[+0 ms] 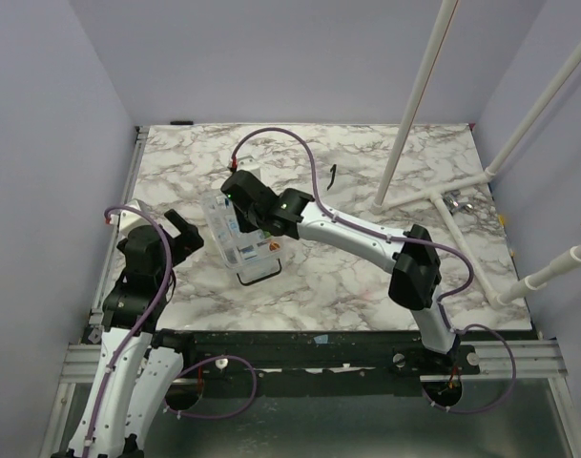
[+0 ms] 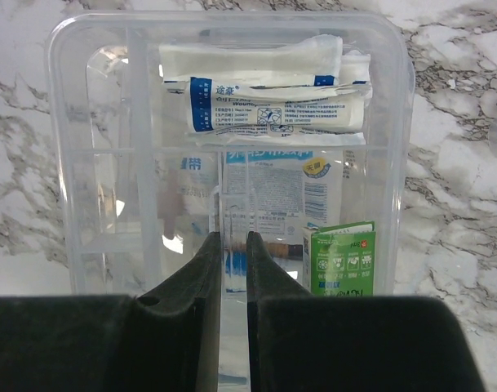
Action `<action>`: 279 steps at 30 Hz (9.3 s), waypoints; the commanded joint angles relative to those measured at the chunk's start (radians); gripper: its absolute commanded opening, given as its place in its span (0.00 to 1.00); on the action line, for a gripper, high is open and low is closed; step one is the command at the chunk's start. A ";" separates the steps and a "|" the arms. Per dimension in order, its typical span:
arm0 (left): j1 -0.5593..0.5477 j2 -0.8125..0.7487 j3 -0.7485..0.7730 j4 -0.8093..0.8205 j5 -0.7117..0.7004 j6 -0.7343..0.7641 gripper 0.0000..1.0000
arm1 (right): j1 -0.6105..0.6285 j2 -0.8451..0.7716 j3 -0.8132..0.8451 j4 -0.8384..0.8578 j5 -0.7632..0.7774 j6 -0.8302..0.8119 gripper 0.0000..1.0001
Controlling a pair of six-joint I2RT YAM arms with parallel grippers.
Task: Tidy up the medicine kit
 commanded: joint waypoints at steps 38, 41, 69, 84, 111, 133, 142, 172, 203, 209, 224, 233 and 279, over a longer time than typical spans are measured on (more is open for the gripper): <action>-0.031 -0.008 0.003 -0.006 -0.032 -0.002 0.98 | 0.031 0.079 -0.086 0.004 0.046 0.018 0.01; -0.031 -0.005 0.004 -0.007 -0.033 -0.001 0.99 | 0.031 0.067 -0.080 0.003 0.049 0.010 0.07; -0.032 0.033 0.001 0.002 -0.023 0.016 0.99 | 0.001 -0.100 -0.041 0.039 0.156 -0.060 0.50; -0.032 0.058 -0.002 0.017 0.019 0.033 0.99 | -0.277 -0.208 -0.302 0.168 0.101 -0.039 0.51; -0.031 0.074 -0.007 0.033 0.078 0.033 0.98 | -0.484 0.056 -0.242 0.243 0.209 0.057 0.63; -0.031 0.070 -0.010 0.031 0.078 0.035 0.99 | -0.560 0.139 -0.249 0.348 0.150 0.107 0.47; -0.031 0.067 -0.011 0.030 0.072 0.036 0.99 | -0.575 0.165 -0.276 0.401 0.138 0.101 0.33; -0.031 0.058 -0.010 0.029 0.071 0.036 0.99 | -0.571 -0.145 -0.476 0.699 -0.025 -0.141 0.01; -0.031 0.014 -0.009 0.012 0.013 0.030 0.99 | -0.196 -0.310 -0.299 0.342 -0.224 -0.106 0.01; -0.030 0.000 -0.004 0.000 -0.017 0.021 0.99 | -0.133 -0.286 -0.288 0.293 -0.211 -0.054 0.01; -0.031 -0.058 0.010 -0.041 -0.136 -0.007 0.99 | -0.064 -0.219 -0.336 0.315 -0.184 0.136 0.01; -0.031 -0.067 0.004 -0.035 -0.120 -0.008 0.99 | -0.032 -0.178 -0.317 0.300 -0.125 0.156 0.01; -0.031 -0.036 -0.015 0.015 -0.004 0.048 0.98 | -0.026 -0.110 -0.413 0.287 -0.052 0.114 0.02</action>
